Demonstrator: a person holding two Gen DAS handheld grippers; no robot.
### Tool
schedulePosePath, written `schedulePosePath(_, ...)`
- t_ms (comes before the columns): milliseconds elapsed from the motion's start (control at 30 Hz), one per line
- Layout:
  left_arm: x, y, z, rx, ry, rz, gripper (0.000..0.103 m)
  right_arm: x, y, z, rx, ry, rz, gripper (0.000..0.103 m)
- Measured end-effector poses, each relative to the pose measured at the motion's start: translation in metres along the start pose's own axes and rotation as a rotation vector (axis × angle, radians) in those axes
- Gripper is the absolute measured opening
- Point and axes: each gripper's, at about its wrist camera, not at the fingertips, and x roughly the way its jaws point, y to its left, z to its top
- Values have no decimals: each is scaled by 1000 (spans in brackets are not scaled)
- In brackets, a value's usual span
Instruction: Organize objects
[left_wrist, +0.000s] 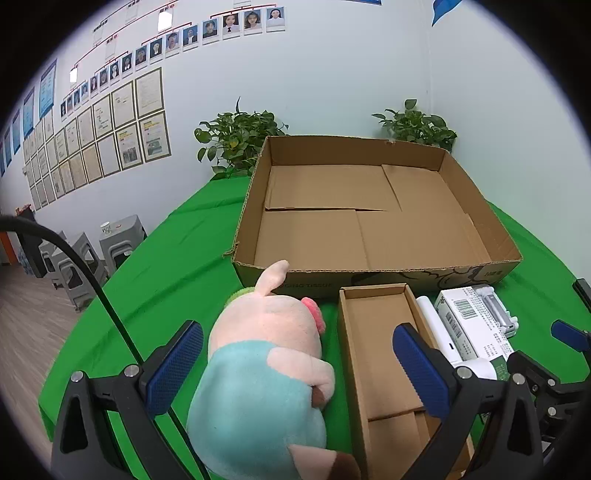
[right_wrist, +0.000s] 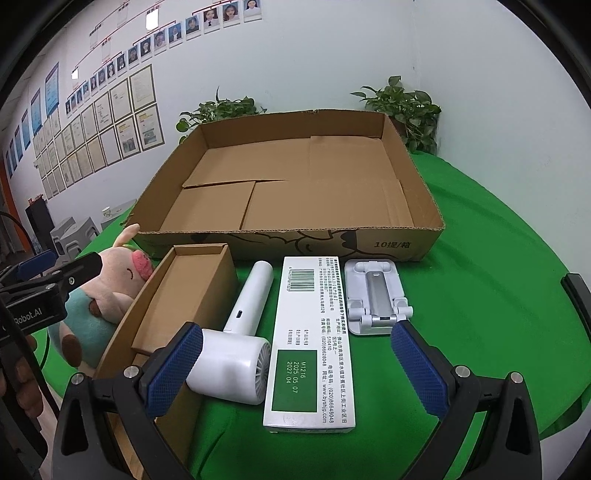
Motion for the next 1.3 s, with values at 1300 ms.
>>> schedulePosePath(1300,6,8,2,-13,21,-38,102,7,-5,-1,-7,6,-18,103)
